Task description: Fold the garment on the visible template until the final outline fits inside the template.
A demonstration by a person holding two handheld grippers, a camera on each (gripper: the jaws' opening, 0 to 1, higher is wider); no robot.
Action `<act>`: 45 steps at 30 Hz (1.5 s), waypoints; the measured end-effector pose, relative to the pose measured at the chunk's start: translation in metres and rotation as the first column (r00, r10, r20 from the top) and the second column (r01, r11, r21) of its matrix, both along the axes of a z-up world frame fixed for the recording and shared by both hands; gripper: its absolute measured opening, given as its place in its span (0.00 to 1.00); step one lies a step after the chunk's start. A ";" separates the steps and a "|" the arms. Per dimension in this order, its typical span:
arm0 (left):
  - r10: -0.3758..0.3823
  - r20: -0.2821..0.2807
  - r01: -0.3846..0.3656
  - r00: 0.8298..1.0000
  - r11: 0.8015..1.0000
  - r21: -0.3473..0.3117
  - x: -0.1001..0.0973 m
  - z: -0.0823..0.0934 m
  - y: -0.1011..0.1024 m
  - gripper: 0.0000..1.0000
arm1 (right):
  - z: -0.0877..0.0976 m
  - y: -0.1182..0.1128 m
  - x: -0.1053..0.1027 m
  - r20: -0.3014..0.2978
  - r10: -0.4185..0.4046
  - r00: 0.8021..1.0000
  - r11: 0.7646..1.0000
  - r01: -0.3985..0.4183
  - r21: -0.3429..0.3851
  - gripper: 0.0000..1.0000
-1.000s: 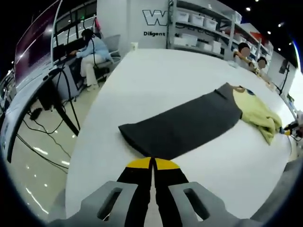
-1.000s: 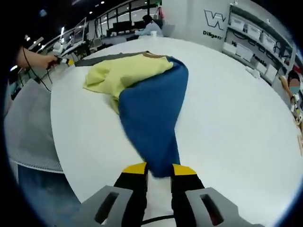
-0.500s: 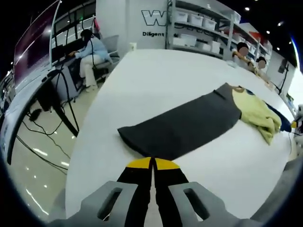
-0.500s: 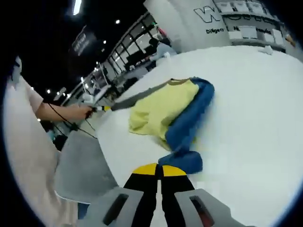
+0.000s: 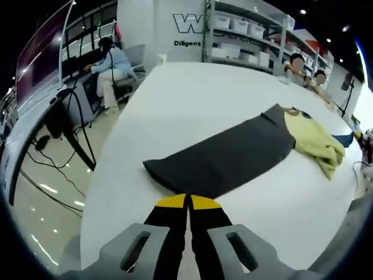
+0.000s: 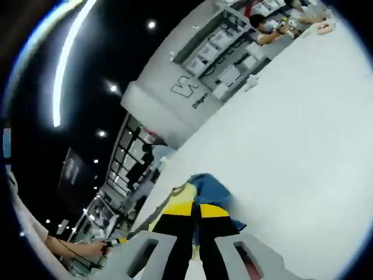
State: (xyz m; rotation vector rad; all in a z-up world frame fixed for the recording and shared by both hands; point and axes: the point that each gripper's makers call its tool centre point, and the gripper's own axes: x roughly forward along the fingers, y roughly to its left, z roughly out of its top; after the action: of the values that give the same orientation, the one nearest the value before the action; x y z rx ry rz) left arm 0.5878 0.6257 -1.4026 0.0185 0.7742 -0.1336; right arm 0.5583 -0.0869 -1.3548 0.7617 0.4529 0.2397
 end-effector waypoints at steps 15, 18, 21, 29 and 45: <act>-0.013 0.001 0.013 1.000 1.000 0.002 0.003 0.002 -0.004 0.00 | 0.048 0.112 -0.046 0.039 0.529 0.848 0.830 -0.527 0.183 0.00; -0.018 0.000 0.018 1.000 1.000 0.002 0.003 0.002 -0.007 0.00 | 0.077 0.117 -0.040 0.183 0.504 0.844 0.820 -0.534 0.206 0.00; -0.021 -0.001 0.021 1.000 1.000 0.003 0.004 0.001 -0.009 0.00 | 0.064 0.075 -0.003 0.166 0.263 0.950 0.932 -0.295 0.209 0.00; -0.032 0.001 0.032 0.999 0.999 0.005 0.005 0.004 -0.012 0.00 | -0.049 -0.030 0.001 -0.254 -0.196 0.947 0.975 0.160 -0.155 0.00; -0.039 0.001 0.039 0.999 0.999 0.004 0.005 0.000 -0.013 0.00 | -0.045 -0.051 -0.006 -0.244 -0.004 0.970 0.697 -0.173 -0.696 0.00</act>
State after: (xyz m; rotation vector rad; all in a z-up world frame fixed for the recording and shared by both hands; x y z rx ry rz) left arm 0.5926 0.6124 -1.4023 0.0373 0.7734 -0.1691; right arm 0.5520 -0.1378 -1.3997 -0.0146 0.7449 0.0426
